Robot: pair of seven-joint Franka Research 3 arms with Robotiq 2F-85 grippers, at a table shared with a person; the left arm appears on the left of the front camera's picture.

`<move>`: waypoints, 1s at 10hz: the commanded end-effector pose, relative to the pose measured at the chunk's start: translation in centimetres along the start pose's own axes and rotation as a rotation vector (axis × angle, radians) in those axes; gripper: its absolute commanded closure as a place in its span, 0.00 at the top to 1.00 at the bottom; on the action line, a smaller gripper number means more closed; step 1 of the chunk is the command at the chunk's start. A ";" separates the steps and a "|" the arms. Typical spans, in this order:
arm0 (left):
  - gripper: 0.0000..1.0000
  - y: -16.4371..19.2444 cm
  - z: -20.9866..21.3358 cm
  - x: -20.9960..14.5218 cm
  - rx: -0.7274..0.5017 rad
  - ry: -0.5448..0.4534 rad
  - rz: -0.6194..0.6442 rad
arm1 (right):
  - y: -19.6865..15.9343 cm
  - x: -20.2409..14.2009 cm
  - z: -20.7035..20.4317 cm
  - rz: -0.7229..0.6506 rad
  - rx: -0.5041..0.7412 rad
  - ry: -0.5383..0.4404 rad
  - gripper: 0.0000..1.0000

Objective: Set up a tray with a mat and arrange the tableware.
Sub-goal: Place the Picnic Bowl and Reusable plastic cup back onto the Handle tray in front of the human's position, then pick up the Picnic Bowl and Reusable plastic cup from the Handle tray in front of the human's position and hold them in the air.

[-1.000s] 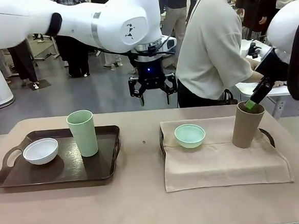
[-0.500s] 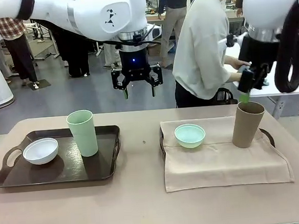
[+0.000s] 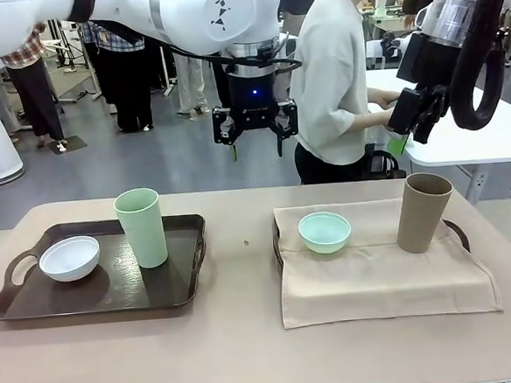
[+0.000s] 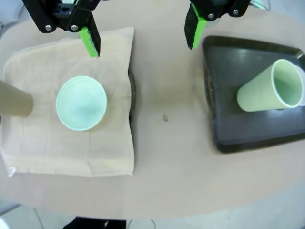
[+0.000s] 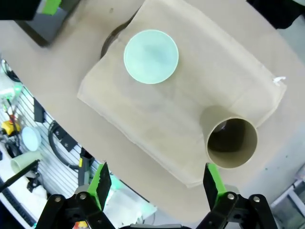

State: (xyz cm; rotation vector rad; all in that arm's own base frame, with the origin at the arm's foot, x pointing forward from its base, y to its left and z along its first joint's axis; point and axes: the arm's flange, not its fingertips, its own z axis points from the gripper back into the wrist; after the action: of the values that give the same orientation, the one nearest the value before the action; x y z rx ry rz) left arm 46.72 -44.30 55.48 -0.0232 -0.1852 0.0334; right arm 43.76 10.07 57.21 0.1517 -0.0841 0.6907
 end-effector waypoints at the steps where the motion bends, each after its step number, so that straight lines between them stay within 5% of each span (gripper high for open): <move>1: 0.93 1.7 0.0 -1.0 -0.011 -0.006 -0.019 | 0.6 -0.4 -0.3 0.013 -0.026 0.019 1.00; 10: 0.93 1.7 0.0 -1.0 -0.011 -0.006 -0.019 | 0.6 -0.4 -0.3 0.013 -0.026 0.019 1.00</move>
State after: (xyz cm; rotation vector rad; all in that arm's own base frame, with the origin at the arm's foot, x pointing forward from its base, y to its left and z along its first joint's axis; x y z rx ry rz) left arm 46.21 -43.61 55.47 -0.0144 -0.1886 0.0317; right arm 43.56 10.41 57.29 0.1298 -0.0821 0.7066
